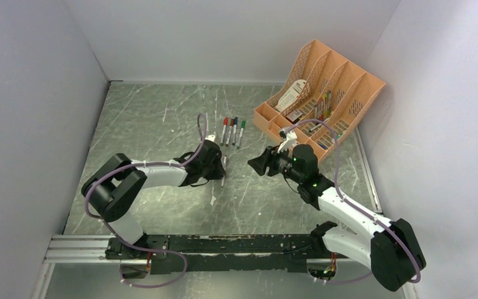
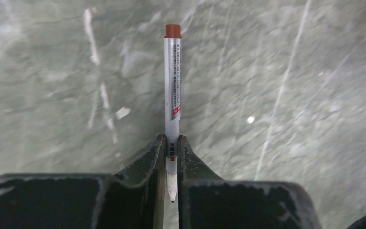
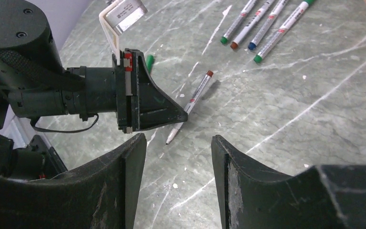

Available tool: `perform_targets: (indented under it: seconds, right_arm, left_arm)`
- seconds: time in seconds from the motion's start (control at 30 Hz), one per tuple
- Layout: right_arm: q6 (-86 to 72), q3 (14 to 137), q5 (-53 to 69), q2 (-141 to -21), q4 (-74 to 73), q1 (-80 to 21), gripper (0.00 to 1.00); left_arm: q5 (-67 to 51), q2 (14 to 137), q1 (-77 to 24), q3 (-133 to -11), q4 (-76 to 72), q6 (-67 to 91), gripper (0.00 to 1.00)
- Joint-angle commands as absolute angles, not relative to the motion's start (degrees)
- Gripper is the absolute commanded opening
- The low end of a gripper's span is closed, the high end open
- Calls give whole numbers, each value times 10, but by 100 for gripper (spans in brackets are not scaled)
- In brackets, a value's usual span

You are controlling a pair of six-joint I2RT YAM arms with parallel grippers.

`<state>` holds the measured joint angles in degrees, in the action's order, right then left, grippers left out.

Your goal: Insert the pens into the pen caps

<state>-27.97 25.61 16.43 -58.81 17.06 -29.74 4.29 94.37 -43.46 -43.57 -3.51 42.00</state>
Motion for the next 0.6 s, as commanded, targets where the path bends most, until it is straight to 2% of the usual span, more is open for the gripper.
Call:
perform_targets:
  seconds: [0.0, 0.1, 0.17, 0.23, 0.37, 0.57]
  right_arm:
    - [-269, 248, 131, -571, 129, -300, 53]
    - [-265, 248, 120, -582, 110, -303, 54]
    - [-261, 252, 110, -602, 99, -309, 55]
    - [-254, 257, 95, -633, 97, -322, 56]
    - [-246, 276, 54, -693, 109, -357, 56]
    - [-220, 335, -23, -803, 106, -416, 57]
  left_arm:
    - [23, 981, -452, -442, -127, 504, 21]
    - [43, 982, -462, -450, -132, 509, 36]
    - [48, 976, -465, -459, -127, 499, 50]
    - [50, 968, -466, -471, -110, 486, 55]
    - [73, 930, -466, -482, -81, 460, 57]
    - [171, 874, -456, -502, -6, 366, 57]
